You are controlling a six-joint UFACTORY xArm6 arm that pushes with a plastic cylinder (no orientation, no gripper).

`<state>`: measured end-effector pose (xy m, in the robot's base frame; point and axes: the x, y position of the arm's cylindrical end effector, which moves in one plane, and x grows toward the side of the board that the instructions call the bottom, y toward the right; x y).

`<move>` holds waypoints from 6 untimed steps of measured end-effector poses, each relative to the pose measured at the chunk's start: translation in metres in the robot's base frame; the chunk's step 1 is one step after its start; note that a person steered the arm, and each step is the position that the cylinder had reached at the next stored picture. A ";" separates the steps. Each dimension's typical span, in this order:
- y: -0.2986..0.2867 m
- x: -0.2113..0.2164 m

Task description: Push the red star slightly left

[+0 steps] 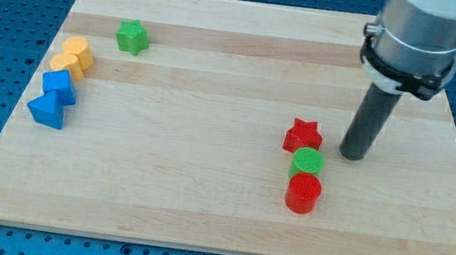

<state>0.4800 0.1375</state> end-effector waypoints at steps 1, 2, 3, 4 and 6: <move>-0.023 -0.004; -0.052 -0.008; -0.083 -0.008; -0.119 -0.007; -0.188 -0.006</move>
